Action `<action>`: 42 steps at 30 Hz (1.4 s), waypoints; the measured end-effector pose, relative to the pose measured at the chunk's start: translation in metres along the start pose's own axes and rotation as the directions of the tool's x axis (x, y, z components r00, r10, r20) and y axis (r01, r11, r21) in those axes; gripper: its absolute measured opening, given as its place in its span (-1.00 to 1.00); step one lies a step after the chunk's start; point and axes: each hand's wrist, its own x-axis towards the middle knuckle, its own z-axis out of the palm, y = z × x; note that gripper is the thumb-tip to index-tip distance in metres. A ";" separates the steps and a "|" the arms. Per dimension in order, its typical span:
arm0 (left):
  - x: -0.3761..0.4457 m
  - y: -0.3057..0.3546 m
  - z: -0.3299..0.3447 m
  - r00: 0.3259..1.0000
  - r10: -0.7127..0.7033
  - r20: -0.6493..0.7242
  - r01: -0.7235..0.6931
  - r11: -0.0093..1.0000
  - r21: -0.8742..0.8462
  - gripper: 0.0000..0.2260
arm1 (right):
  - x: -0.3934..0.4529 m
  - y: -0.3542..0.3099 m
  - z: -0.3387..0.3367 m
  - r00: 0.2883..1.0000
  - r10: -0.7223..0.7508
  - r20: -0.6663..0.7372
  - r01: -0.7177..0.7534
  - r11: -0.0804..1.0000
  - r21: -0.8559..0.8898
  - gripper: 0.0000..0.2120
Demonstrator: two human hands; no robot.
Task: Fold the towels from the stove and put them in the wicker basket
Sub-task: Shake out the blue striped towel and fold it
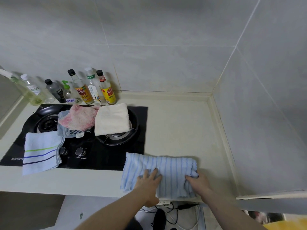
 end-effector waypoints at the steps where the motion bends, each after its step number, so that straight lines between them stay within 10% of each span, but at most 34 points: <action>1: -0.001 0.000 0.000 1.000 -0.002 0.001 0.002 1.000 -0.009 -0.18 | -0.001 0.000 -0.001 1.000 0.000 -0.002 0.000 1.000 -0.006 -0.71; 7: -0.006 0.011 -0.007 0.977 -0.010 -0.214 -0.003 0.998 -0.059 -0.24 | -0.011 -0.011 -0.013 0.999 -0.039 -0.007 0.038 0.999 -0.038 -0.82; 13: -0.009 0.006 0.000 0.998 0.056 -0.037 -0.060 0.990 -0.129 -0.22 | -0.023 -0.030 -0.029 0.996 -0.090 -0.015 0.090 0.995 -0.033 -0.84; 18: -0.009 0.001 -0.008 0.948 -0.013 -0.318 -0.064 0.971 -0.231 -0.29 | -0.029 -0.041 -0.038 0.993 -0.114 -0.030 0.115 0.993 0.028 -0.84; 24: -0.013 -0.015 0.002 0.993 0.027 -0.118 -0.058 0.961 -0.269 -0.32 | -0.035 -0.050 -0.036 0.988 -0.157 -0.007 0.157 0.983 0.090 -0.78; 28: -0.016 -0.022 0.008 0.923 -0.177 -0.341 0.019 0.908 -0.419 -0.41 | -0.043 -0.067 -0.019 0.981 -0.191 0.029 0.187 0.976 0.111 -0.75; 32: -0.016 -0.034 0.014 0.823 -0.527 -0.212 0.216 0.635 -0.741 -0.43 | -0.047 -0.089 0.014 0.959 -0.260 0.116 0.255 0.965 0.061 -0.62; 42: -0.016 -0.068 0.008 0.857 -0.514 0.025 0.021 -0.014 -1.000 -0.77 | -0.058 -0.121 0.117 0.896 -0.226 0.383 0.293 0.948 -0.127 -0.33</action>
